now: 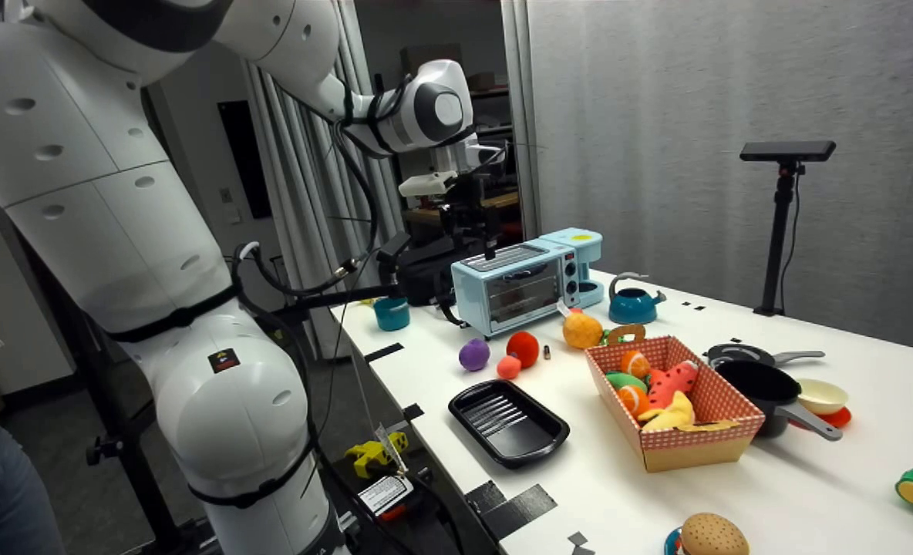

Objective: Put the orange and apple plush toys inside the basket

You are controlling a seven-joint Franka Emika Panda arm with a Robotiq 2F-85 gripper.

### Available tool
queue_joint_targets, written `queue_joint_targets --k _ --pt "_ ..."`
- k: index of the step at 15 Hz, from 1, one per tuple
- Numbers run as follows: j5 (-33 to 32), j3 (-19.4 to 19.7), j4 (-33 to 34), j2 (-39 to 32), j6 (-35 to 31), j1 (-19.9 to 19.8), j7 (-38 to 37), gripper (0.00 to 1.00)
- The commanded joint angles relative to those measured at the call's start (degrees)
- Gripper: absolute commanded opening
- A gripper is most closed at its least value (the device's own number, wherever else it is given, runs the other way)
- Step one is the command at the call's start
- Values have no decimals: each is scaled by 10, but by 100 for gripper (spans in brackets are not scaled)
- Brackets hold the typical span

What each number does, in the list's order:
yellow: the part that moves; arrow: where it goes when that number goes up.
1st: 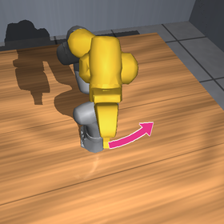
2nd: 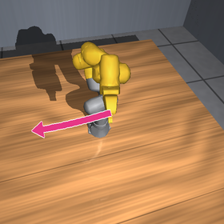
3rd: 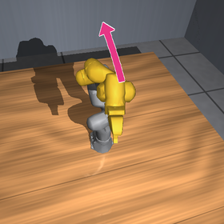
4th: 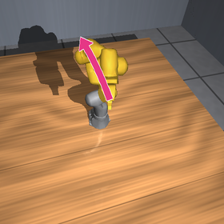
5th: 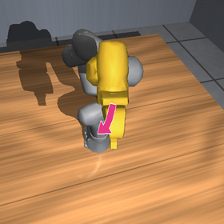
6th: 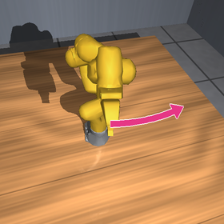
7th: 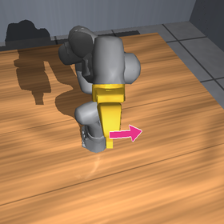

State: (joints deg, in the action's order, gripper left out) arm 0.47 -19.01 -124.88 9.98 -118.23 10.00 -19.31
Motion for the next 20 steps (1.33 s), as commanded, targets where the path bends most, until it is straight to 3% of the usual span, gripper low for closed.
queue_joint_targets --k 1,20 --pt "-2 10 1 -1 1 11 -2 100" --pt "-67 15 49 -173 -80 48 -8 100"
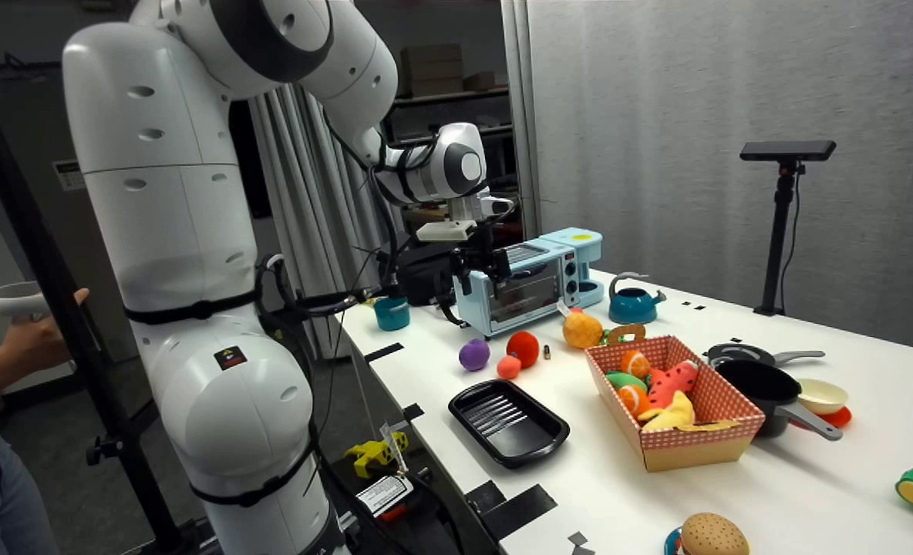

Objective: Put the orange and apple plush toys inside the basket

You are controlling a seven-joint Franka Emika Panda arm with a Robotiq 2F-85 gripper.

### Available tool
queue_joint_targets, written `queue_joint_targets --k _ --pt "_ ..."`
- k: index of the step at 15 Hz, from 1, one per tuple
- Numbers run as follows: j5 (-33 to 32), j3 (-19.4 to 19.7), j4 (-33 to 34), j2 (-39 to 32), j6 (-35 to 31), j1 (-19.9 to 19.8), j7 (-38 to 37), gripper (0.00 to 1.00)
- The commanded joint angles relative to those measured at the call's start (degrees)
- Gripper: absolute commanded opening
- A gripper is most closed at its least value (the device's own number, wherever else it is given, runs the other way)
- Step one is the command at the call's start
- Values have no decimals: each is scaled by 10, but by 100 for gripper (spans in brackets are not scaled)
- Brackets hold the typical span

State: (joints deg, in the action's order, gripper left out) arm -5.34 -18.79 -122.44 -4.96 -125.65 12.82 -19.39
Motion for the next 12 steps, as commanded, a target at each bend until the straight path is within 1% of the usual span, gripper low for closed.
queue_joint_targets --k 1,8,12 --pt "-10 14 28 -31 -7 24 -7 100" --pt "-28 21 52 -74 -20 44 -15 100" --pt "-39 34 59 -99 -29 54 -15 100"
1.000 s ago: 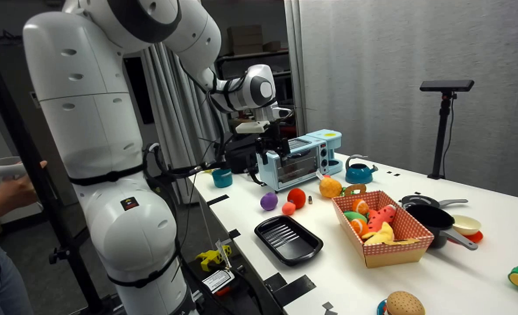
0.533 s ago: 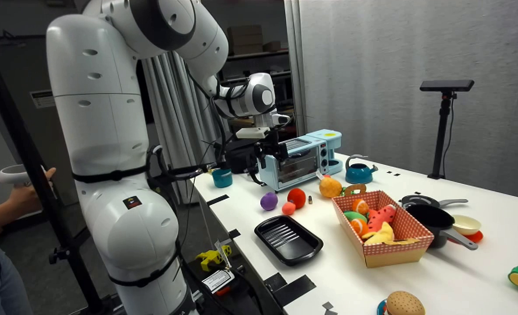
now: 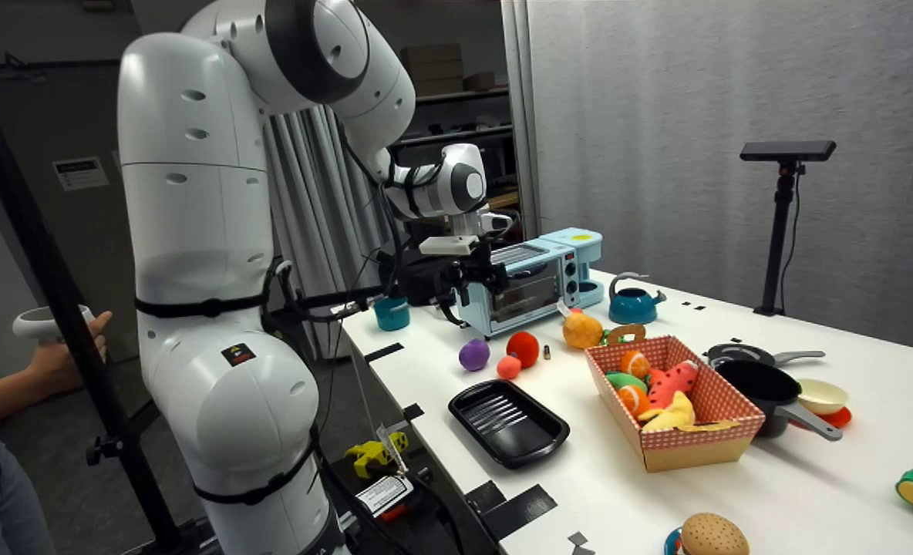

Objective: Put the orange and apple plush toys inside the basket

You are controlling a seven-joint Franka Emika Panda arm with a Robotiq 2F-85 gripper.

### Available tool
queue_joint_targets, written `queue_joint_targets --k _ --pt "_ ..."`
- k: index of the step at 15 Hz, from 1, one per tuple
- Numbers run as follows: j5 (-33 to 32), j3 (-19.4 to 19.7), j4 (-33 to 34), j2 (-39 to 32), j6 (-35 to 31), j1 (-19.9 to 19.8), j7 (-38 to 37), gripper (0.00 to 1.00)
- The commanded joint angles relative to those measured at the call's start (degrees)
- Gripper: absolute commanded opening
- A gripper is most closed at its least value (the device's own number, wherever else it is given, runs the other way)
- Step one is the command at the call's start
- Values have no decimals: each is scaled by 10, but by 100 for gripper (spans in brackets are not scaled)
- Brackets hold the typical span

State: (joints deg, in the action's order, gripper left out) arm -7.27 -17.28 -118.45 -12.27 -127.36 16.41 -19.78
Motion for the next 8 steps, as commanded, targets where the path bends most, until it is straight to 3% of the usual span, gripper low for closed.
queue_joint_targets --k 1,8 --pt "-21 22 22 -31 -13 19 -11 100" --pt "-28 41 31 -68 -26 29 -9 100"
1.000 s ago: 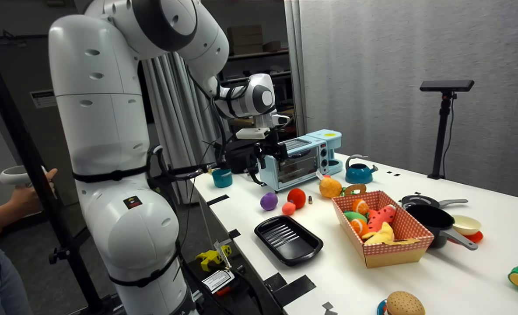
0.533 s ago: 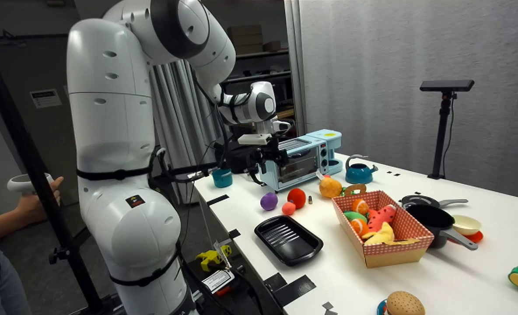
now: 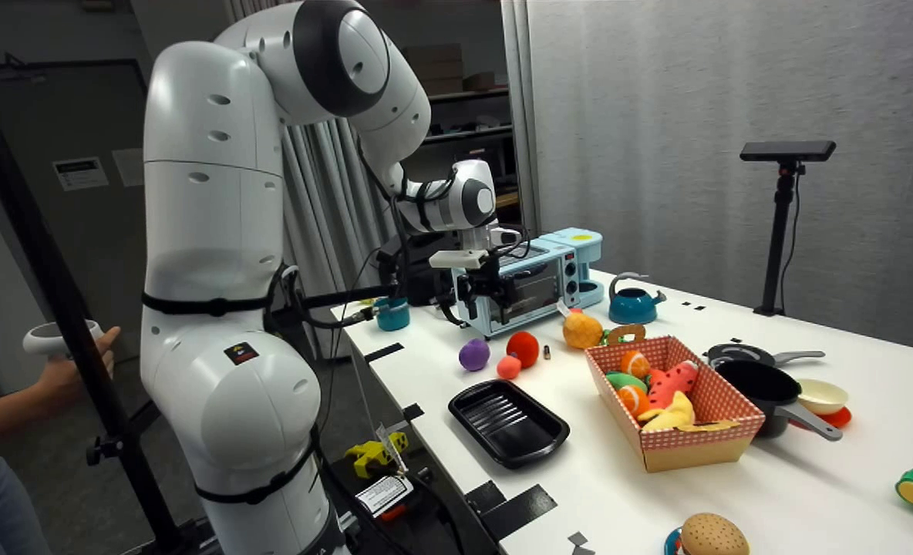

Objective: Put the orange and apple plush toys inside the basket

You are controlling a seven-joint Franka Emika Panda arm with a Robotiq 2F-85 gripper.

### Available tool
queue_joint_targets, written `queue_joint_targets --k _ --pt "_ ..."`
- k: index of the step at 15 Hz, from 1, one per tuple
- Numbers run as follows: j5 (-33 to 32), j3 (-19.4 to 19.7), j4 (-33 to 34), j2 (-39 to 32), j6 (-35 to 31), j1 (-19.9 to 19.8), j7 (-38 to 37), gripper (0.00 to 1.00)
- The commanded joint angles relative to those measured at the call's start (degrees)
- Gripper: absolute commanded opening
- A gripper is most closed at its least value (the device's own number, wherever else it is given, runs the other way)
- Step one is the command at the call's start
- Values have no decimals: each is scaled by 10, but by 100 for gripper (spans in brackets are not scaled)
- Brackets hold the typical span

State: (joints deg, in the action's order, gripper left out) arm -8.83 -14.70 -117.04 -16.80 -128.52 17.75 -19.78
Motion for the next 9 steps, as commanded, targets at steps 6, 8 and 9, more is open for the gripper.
queue_joint_targets --k 6,8,9 --pt "-19 33 16 -41 -42 27 -26 100" --pt "-20 37 15 -48 -53 31 -31 100" --pt "-21 40 16 -53 -57 33 -34 100"
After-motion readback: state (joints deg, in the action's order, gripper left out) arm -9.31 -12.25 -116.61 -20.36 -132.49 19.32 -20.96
